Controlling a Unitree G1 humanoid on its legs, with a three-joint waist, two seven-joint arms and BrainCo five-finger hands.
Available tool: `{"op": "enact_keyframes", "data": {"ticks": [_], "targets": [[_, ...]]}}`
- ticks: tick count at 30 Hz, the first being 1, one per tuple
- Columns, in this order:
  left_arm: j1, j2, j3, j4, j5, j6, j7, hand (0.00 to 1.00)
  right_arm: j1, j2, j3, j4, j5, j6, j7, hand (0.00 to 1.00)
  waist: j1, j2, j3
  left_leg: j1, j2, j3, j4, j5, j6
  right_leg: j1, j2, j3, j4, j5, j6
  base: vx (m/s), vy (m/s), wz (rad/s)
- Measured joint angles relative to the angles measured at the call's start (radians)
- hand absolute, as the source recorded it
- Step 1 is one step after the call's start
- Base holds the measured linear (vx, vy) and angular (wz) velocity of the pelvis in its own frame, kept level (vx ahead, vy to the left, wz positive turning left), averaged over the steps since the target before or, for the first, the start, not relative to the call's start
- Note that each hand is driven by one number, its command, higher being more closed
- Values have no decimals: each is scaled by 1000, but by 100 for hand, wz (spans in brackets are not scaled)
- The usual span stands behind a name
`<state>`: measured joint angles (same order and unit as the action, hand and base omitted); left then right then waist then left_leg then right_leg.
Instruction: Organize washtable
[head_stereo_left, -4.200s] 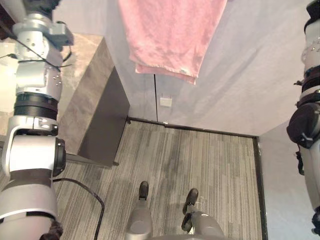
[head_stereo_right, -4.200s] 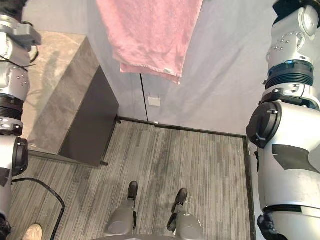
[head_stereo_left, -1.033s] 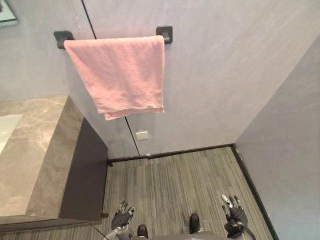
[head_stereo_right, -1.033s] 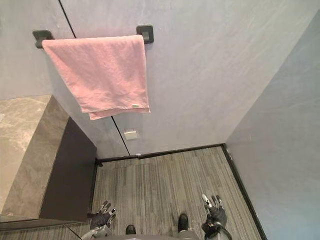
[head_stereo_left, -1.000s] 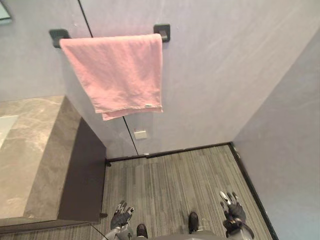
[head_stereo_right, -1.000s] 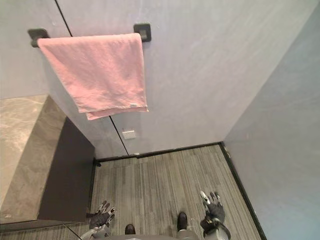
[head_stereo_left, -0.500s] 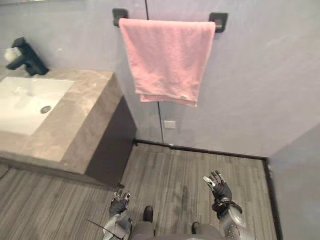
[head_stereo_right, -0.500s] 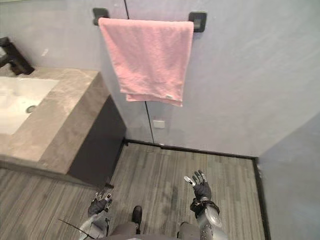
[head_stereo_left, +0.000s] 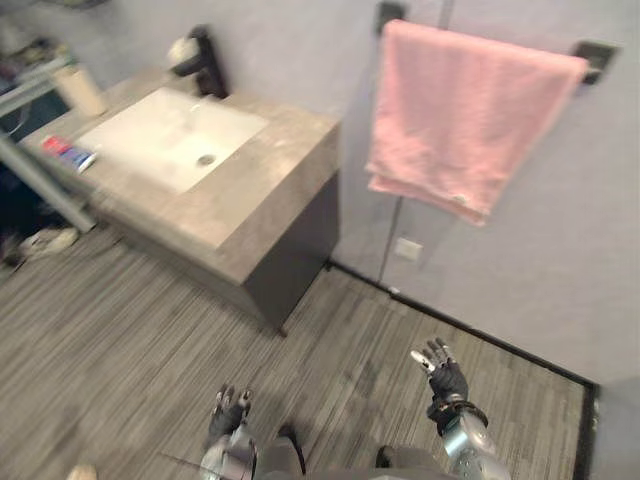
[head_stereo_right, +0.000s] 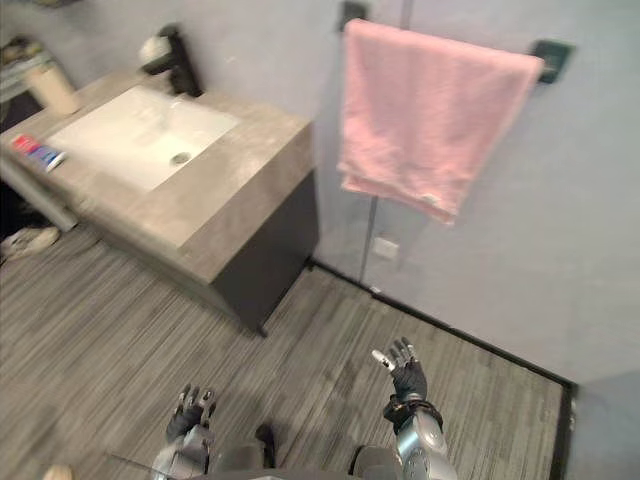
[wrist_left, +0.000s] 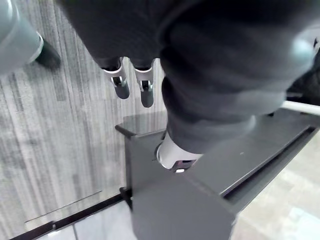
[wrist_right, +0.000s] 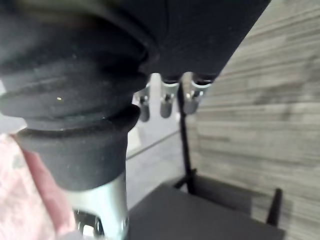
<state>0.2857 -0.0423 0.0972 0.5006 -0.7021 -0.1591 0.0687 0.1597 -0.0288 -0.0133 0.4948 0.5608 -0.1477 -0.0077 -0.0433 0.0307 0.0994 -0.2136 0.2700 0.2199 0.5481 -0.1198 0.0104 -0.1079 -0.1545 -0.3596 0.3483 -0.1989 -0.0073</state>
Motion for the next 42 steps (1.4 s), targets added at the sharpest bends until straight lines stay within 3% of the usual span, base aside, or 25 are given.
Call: {"op": "enact_keyframes", "data": {"ticks": [1,2,3,4,5,7,8,9,10,12,13,16,17,19,21,23,26,27,30,33,42], "targets": [[-9,2,-26,7,0,0,2,0,10,1,-20,-2,0,0,3,0,-15,12,-8,28,47,41,17,0,-2,-1,-21,-56,19,0,0,-77,175,184],[-25,2,-65,6,0,0,1,0,19,-4,-57,-1,0,0,2,0,-28,32,-16,39,56,95,-22,13,-13,-4,-48,-117,54,-3,4,-71,178,169],[-33,6,-83,5,0,1,1,0,24,0,-77,3,1,1,0,0,-31,28,-18,36,35,133,-46,21,2,-5,-64,-140,60,-9,8,-125,176,178],[-36,23,-99,-2,1,-1,0,0,48,17,-96,17,1,1,0,0,-54,-13,-47,51,-36,109,-178,43,1,-4,-103,-131,3,-4,2,-95,191,145],[-40,31,-105,1,1,-2,1,0,41,37,-101,34,3,-4,-3,0,-54,-10,-62,62,-28,101,-204,3,-13,0,-119,-183,-29,38,65,-85,216,125],[-54,32,-122,9,2,3,1,0,26,37,-119,51,21,-2,-10,0,-57,15,-61,58,30,98,-205,-19,-88,-14,-125,-223,2,47,75,-51,265,85],[-77,36,-159,18,9,10,0,0,22,39,-152,78,30,-2,-13,0,-58,27,-66,63,2,79,-279,-18,-170,-33,-168,-253,41,54,86,-81,340,105],[-102,52,-180,20,12,16,-2,0,13,43,-165,109,39,1,-16,0,-57,-3,-63,62,-44,73,-300,13,-153,-35,-217,-266,52,70,94,-133,407,106],[-111,59,-192,19,14,18,-3,0,17,51,-170,113,42,3,-16,0,-52,-16,-60,62,-70,70,-324,26,-151,-31,-239,-275,46,102,88,-126,322,80],[-94,85,-206,23,40,24,-5,0,23,74,-163,112,44,4,-16,0,-50,-30,-50,82,-122,54,-361,43,-133,-12,-271,-263,21,207,67,-132,333,45],[-84,92,-205,22,47,25,-6,0,20,77,-158,112,44,4,-16,0,-47,-35,-44,87,-131,54,-360,43,-133,-4,-273,-252,11,230,62,-118,278,17],[-54,133,-184,23,89,30,-5,0,1,88,-114,112,59,6,-17,0,-16,-50,-19,91,-168,53,-370,48,-114,-5,-284,-189,-29,340,36,-151,252,6],[-40,144,-167,23,111,36,-5,0,2,93,-87,111,67,8,-16,0,-6,-48,-15,91,-183,45,-397,66,-86,-18,-282,-154,-36,368,7,-103,177,23],[-28,168,-138,25,152,41,-5,0,2,93,-51,110,66,27,-11,0,1,-45,-13,84,-192,7,-431,87,-52,-22,-238,-42,-38,363,6,-81,99,48],[-25,184,-108,25,165,40,-4,0,8,93,-32,96,64,40,-8,0,-1,-44,-10,79,-204,-45,-462,106,-39,-14,-167,102,-13,264,26,-71,18,76],[-18,180,-68,24,165,40,-2,0,32,91,-16,48,41,42,-1,0,-6,-52,-5,78,-232,-86,-480,116,-30,6,-82,197,57,91,25,-74,-65,76],[-21,156,-45,11,173,36,6,0,37,82,-16,35,-34,40,11,0,-14,-68,-5,82,-255,-108,-509,159,-23,71,-57,168,-31,-12,34,-77,-124,41],[-27,146,-45,2,182,30,9,0,32,80,-17,40,-45,37,11,0,-19,-76,-3,84,-262,-107,-534,191,-31,98,-48,172,-96,-35,85,-77,-108,27],[-22,61,-46,-28,228,17,43,0,31,66,-19,49,-62,36,8,0,-23,-58,8,119,-211,-101,-628,262,-55,119,11,175,-169,22,79,-48,-138,2],[-1,30,-47,-37,217,16,49,0,27,51,14,49,-57,26,5,0,-22,-72,3,135,-176,-67,-649,283,-62,113,42,198,-178,29,79,-16,-114,-35],[-8,52,-51,-39,206,17,43,0,39,49,76,75,-70,19,10,0,-12,-68,2,119,-198,-91,-650,284,-62,137,35,170,-207,28,82,63,-17,9]]}}
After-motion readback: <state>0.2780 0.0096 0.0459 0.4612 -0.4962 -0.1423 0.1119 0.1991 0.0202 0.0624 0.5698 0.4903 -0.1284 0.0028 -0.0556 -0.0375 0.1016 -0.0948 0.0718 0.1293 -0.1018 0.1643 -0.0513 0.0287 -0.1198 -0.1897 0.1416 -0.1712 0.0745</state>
